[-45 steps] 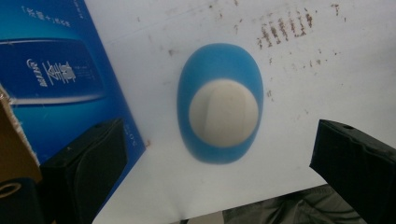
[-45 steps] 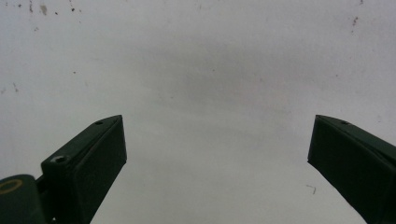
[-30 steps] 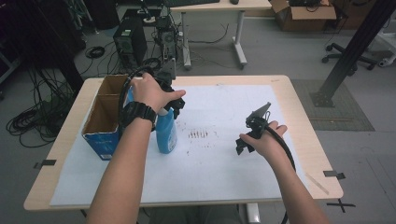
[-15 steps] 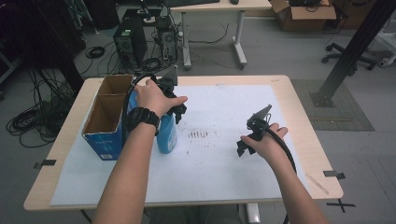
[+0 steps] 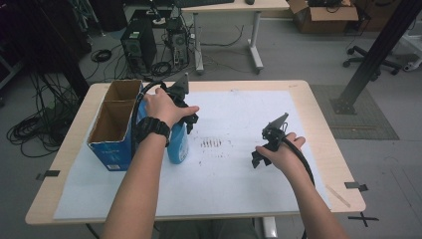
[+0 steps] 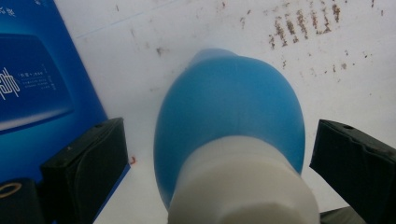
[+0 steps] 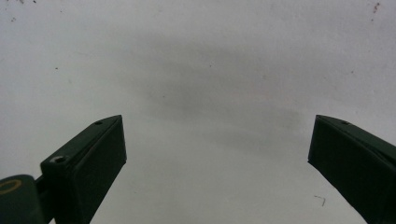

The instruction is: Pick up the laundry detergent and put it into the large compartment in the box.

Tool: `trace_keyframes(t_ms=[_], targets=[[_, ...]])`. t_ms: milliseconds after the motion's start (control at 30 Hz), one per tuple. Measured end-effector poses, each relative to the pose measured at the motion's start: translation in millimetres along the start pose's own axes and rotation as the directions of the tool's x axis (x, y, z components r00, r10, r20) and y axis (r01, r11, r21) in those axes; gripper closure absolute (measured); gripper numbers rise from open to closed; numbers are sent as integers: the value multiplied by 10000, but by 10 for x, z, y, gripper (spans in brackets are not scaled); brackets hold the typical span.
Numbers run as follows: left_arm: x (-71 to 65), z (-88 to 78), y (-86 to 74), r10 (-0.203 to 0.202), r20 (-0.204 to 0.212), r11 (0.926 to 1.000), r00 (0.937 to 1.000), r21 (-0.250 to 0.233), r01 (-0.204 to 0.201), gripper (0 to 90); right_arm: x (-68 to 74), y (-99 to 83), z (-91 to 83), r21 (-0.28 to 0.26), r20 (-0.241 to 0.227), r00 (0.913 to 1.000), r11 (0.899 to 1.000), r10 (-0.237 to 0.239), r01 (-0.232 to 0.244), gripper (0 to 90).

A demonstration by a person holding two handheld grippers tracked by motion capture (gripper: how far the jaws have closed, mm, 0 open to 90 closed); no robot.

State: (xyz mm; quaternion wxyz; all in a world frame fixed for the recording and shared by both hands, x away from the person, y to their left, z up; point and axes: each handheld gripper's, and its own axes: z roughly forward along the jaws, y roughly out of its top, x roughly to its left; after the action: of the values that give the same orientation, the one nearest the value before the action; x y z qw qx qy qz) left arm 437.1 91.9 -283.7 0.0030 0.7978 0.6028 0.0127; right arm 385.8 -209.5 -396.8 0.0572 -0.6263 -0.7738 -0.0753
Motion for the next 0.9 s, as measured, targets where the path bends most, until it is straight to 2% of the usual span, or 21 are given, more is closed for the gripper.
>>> trace_keyframes(t_ms=[133,433,900], targets=[[-11,3,0,51,111,10000,9999,-27,-51,43,-2,-5,-2,-13,-6,10000,10000,1,-1,43],[-17,5,-4,101,61,9999,9999,-53,-101,79,-24,-18,5,9,-19,10000,10000,38,-38,43],[-17,-2,-8,171,158,9998,9997,-55,-171,178,-10,-19,19,11,9,10000,10000,16,-16,44]])
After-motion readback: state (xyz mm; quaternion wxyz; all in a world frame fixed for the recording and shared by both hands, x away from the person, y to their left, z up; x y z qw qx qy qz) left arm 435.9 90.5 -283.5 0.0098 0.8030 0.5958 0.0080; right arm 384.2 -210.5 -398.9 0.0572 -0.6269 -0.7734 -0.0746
